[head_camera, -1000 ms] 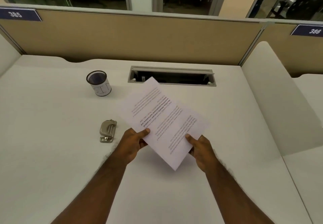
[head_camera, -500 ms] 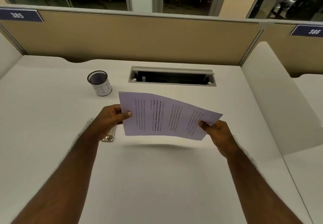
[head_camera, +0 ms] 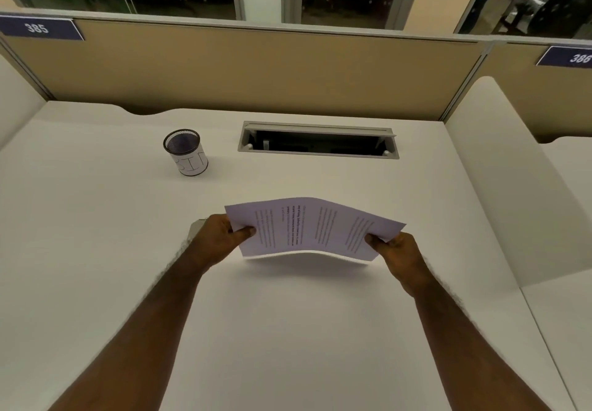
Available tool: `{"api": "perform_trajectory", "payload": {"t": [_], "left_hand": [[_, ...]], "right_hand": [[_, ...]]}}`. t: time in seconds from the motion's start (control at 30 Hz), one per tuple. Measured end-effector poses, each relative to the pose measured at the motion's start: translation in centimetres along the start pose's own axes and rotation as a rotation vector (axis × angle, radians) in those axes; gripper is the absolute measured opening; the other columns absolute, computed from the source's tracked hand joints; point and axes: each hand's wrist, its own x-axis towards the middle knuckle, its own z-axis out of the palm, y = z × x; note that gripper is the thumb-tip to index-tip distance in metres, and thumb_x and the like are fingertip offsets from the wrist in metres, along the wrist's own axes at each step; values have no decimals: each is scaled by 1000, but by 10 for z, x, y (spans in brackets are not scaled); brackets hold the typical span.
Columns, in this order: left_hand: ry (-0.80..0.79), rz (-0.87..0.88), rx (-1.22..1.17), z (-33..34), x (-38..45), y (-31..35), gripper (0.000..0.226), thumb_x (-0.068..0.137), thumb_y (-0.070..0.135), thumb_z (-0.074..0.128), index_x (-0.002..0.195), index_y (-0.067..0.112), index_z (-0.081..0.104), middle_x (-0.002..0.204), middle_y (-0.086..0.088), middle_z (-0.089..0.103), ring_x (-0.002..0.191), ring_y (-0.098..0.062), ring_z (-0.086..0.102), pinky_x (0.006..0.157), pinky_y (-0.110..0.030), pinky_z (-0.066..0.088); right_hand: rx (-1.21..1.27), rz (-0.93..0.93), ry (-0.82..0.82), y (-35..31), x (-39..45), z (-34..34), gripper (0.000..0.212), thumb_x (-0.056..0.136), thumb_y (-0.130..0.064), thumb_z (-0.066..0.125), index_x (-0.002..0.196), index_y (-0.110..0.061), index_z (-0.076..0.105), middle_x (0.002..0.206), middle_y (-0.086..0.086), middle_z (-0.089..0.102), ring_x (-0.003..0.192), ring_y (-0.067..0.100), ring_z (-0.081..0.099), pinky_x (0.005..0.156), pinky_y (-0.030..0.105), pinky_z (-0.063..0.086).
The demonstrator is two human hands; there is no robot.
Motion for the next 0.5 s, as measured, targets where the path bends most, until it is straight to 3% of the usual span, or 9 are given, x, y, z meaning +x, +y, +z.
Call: {"api": "perform_trajectory", "payload": {"t": [0.07,0.17,0.27,0.33,0.4,0.43,0.5], "left_hand": [[3,-1,12,6,-2,-2,19,86,13,68,97,27,66,74,27,68,75,9,66,67,-10,52],[7,-6,-64,7,-4,-7,16,88,15,66,95,29,69,85,19,72,88,-11,70,76,-29,57],[47,-41,-253,9,-7,-10,18,91,13,61,104,22,69,88,10,77,89,-19,72,70,-31,59],[94,-133,-440,20,-10,-15,24,91,9,59,114,15,65,100,0,75,95,-25,71,74,-39,60],[121,-230,-665,38,-18,-19,28,91,4,57,117,14,62,106,-4,73,95,-23,70,73,-38,60],[121,-266,-765,48,-23,-20,28,91,2,56,116,14,61,105,-4,73,93,-21,71,70,-36,60],[108,-321,-894,67,-33,-22,28,91,-1,54,115,13,60,105,-5,74,91,-19,72,69,-35,60]], "right_hand": [[-2,25,12,4,2,1,22,88,-14,67,109,-16,68,95,-5,72,95,16,69,66,11,54],[15,18,80,6,6,1,27,87,-16,69,113,-16,67,101,-7,72,102,20,67,72,13,54],[19,75,246,7,5,9,62,83,-28,73,139,-18,48,131,-2,57,113,16,55,91,29,47],[34,191,294,14,-1,24,83,77,-48,74,145,-17,38,142,5,49,117,19,53,99,34,44],[91,363,189,22,-7,41,98,71,-64,69,149,-19,28,141,10,51,120,28,57,101,46,47],[141,443,117,24,-9,49,94,75,-63,66,149,-21,26,139,11,54,116,30,60,96,49,50],[263,492,-20,24,-12,62,72,83,-54,64,143,-24,40,128,5,64,107,28,66,83,44,56]]}}
